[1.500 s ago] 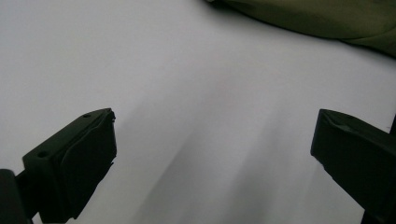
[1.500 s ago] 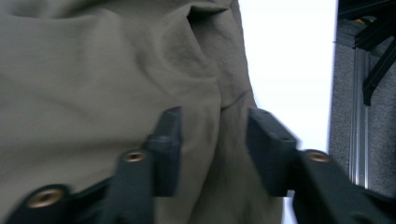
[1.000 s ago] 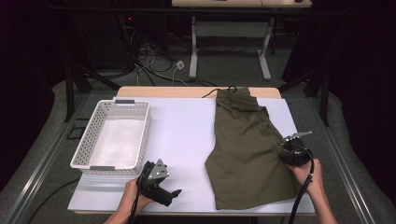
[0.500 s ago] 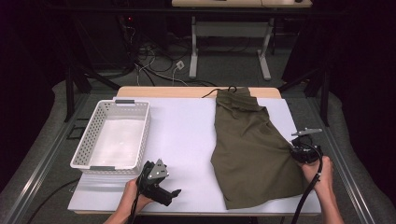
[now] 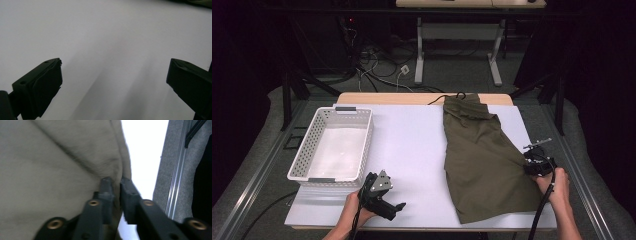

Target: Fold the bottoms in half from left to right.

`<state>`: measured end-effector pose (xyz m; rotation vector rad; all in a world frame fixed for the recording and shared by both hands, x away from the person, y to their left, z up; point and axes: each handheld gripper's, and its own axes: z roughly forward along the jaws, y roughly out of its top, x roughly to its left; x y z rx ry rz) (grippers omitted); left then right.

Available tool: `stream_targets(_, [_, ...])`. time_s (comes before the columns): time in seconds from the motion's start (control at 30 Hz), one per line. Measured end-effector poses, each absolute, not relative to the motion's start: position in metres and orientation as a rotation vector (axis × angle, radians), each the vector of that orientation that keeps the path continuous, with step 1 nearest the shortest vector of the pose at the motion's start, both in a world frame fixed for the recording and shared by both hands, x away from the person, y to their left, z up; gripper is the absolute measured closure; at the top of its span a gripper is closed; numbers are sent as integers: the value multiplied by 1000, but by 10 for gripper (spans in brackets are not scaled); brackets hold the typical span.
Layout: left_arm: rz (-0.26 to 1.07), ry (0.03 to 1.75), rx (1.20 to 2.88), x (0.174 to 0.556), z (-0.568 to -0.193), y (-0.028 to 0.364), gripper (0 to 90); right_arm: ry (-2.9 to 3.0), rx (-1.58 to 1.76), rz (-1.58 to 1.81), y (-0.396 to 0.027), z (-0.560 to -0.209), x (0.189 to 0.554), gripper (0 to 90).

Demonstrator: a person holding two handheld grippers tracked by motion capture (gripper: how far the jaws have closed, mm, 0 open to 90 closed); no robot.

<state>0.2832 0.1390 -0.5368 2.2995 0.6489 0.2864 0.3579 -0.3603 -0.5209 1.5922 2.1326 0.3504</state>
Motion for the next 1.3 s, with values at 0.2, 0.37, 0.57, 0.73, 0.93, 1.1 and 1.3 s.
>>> stream_targets(0.2, [280,650,2303,284,-538,137,0,2077,1529,506,-359,-507,360,535])
stream_targets(0.37, [279,644,2306,282,-538,134,0,2082,1457,662,-340,-504,376,498])
stream_targets(0.57, [276,652,2302,282,-538,136,0,2113,1409,647,-316,-514,411,547])
stream_targets(0.73, [277,648,2302,282,-538,136,0,2099,1447,603,-310,-527,438,591])
stream_targets(0.93, [276,654,2302,283,-539,137,0,2096,1498,595,-315,-542,452,812])
stream_targets(1.1, [281,648,2303,282,-538,136,0,2062,1507,589,-317,-540,451,895])
stream_targets(1.3, [280,655,2301,283,-538,137,0,1987,1521,484,-323,-534,449,881])
